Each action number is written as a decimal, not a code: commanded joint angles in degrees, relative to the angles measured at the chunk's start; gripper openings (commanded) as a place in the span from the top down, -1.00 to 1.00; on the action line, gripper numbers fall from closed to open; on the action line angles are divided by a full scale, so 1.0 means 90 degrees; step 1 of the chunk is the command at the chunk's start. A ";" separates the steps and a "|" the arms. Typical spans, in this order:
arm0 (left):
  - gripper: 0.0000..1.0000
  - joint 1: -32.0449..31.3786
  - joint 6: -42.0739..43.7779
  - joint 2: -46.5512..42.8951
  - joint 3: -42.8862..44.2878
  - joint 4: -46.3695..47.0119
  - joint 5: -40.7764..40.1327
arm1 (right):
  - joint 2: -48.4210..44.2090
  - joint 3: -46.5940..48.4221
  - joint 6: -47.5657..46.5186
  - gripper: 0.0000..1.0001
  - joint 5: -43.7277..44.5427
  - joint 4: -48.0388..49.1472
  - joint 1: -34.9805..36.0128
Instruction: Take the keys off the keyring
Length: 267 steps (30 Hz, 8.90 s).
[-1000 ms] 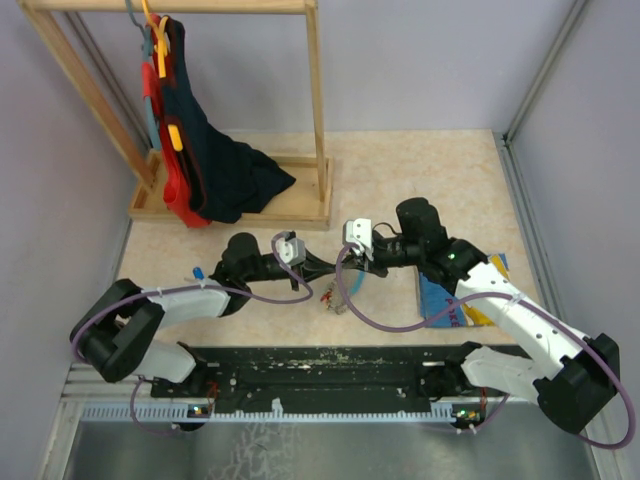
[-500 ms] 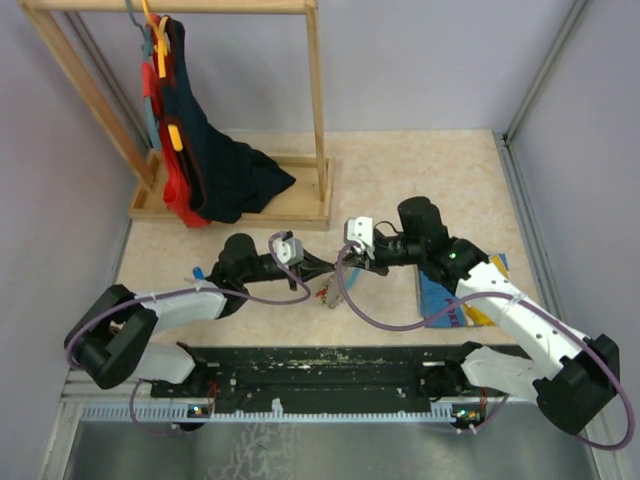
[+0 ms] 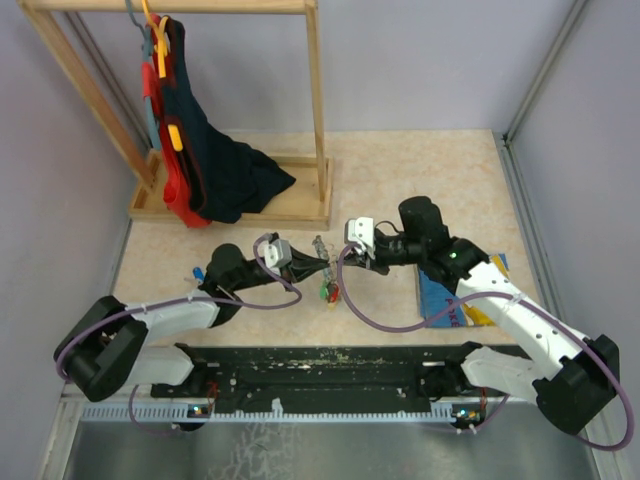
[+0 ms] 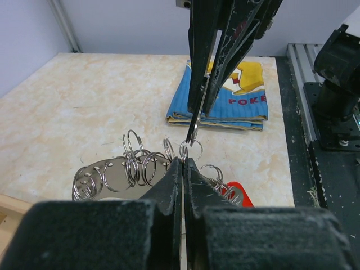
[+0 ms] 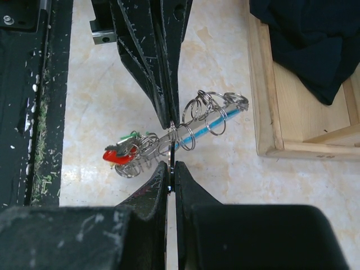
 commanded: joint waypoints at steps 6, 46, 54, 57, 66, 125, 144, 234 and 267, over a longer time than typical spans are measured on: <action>1.00 -0.0065 -0.0721 -0.0062 -0.0253 0.1755 -0.0335 | 0.0053 0.0034 -0.0041 1.00 -0.0513 0.0301 -0.0071; 1.00 -0.1101 0.0571 0.0117 -0.0970 0.3164 -0.3628 | 0.0259 0.0287 0.0385 1.00 -0.0858 0.0262 -0.0118; 1.00 -0.1208 0.0915 0.0063 -0.0935 0.2791 -0.4101 | 0.0215 0.0333 0.0398 1.00 -0.0851 0.0224 -0.0202; 1.00 -0.1224 0.1003 0.0053 -0.0935 0.2684 -0.4192 | 0.0169 0.0362 0.0404 1.00 -0.0832 0.0199 -0.0265; 1.00 -0.1239 0.1163 0.0118 -0.0826 0.2353 -0.4203 | 0.0126 0.0402 0.0473 1.00 -0.0778 0.0214 -0.0349; 1.00 -0.1397 -0.0452 0.0777 -0.0260 0.2583 -0.4080 | 0.0466 0.0061 0.3511 1.00 -0.0006 0.2203 -0.0042; 0.15 -0.1333 0.0274 -0.0459 -0.0981 0.1715 -0.3982 | 0.0295 0.0135 0.3219 1.00 0.0009 0.1913 -0.0130; 1.00 -0.0196 0.0226 0.0201 0.1594 -0.1965 0.0765 | -0.0032 0.0657 0.0505 0.26 -0.0574 -0.0242 -0.0140; 0.97 -0.0126 -0.0234 0.0417 0.1574 -0.1463 0.1307 | 0.0167 0.0740 0.0270 1.00 -0.0944 -0.0505 -0.0139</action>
